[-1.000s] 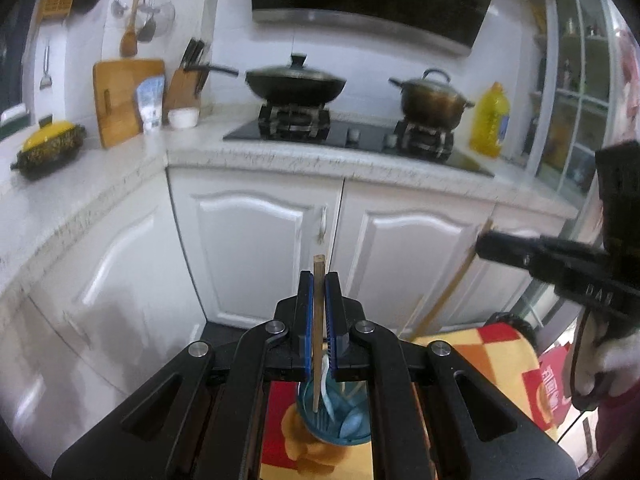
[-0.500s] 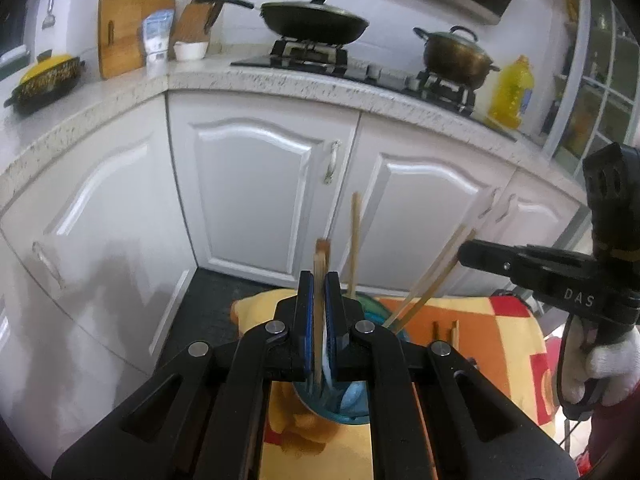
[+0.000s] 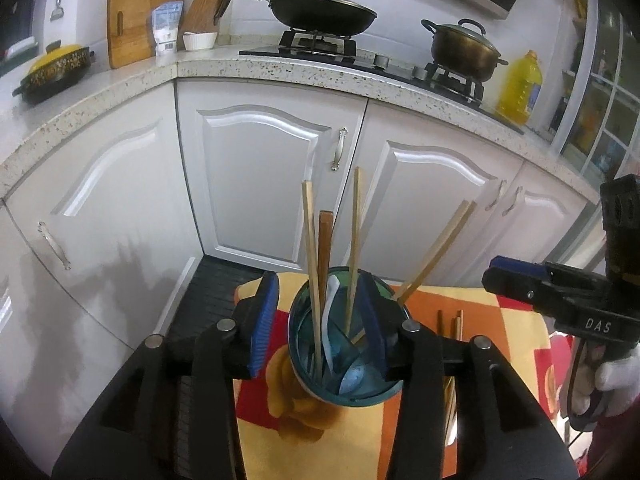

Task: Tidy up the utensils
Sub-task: 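Move both open tools back over the remaining utensils on the cloth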

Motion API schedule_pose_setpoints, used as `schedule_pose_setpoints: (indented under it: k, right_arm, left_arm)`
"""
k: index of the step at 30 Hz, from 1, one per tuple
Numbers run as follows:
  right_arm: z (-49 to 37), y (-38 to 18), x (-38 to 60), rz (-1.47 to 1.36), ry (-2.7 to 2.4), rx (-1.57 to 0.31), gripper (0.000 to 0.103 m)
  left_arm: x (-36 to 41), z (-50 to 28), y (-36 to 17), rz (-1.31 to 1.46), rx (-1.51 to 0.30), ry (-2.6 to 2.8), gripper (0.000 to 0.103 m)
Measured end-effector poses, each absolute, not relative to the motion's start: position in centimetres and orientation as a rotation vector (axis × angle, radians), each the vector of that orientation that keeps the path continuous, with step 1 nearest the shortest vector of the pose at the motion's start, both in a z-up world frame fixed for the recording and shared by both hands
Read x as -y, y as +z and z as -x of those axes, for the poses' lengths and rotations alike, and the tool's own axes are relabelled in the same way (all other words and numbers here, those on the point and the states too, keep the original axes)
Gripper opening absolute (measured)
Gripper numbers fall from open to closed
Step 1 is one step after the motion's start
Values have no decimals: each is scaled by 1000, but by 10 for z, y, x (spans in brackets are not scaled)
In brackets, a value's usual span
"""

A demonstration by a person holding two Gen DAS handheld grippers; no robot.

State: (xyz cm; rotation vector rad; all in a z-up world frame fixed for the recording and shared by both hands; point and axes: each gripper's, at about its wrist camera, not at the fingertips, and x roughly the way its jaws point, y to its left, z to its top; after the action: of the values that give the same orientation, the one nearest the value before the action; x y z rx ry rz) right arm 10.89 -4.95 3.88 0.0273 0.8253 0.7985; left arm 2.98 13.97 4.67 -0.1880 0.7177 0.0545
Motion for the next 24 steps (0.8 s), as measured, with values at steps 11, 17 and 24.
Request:
schedule_pose_setpoints:
  k: [11,17,24]
  right_arm:
    - [-86,27,66,9,744,-811,40]
    - [-78,16,89,1,703,-830,41]
    - [-75,-10,134,-34,621,-883,44]
  left_arm:
    - [-111,-20,40,153,-724,63,52]
    - [-88,-17,36,113,-727,37,53]
    - [-57,-15,30,79,-738,-14,53]
